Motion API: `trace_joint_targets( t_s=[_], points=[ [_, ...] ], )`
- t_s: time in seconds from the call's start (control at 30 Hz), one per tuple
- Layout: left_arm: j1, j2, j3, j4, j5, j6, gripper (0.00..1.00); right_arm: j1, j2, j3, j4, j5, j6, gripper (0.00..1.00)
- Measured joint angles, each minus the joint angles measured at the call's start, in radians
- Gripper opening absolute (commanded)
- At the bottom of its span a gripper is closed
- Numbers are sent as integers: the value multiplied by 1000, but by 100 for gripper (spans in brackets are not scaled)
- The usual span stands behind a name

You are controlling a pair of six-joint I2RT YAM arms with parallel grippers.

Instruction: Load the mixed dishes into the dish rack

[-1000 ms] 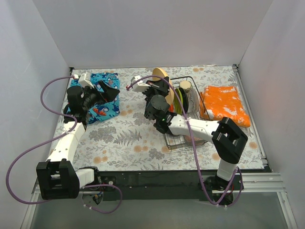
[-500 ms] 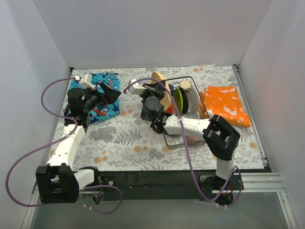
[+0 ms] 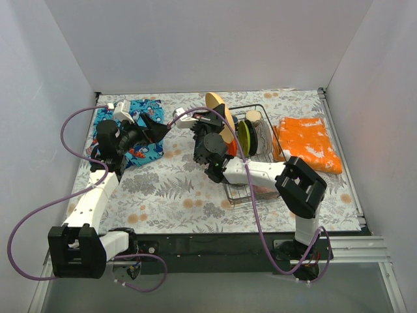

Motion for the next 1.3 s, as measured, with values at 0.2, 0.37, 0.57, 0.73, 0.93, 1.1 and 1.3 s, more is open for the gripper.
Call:
trace_joint_targets(
  t_s=[0.2, 0.37, 0.57, 0.73, 0.93, 1.1, 1.3],
  points=[
    [0, 0, 0, 5, 3, -11, 98, -9, 31, 0, 14, -14, -19, 1],
    [-2, 0, 0, 5, 5, -13, 98, -24, 84, 3, 15, -39, -34, 1],
    [-7, 0, -2, 5, 5, -20, 98, -29, 87, 4, 29, -58, -50, 1],
    [-7, 0, -4, 6, 6, -23, 98, -29, 76, -32, 42, -69, -55, 1],
    [-7, 0, -4, 19, 9, -38, 98, -16, 39, -52, -24, -52, -27, 13],
    [-12, 0, -4, 26, 13, -45, 98, 33, -15, -98, -140, -11, 45, 53],
    [-13, 0, -4, 27, 19, -48, 98, 125, -41, -119, -278, 33, 152, 81]
  ],
)
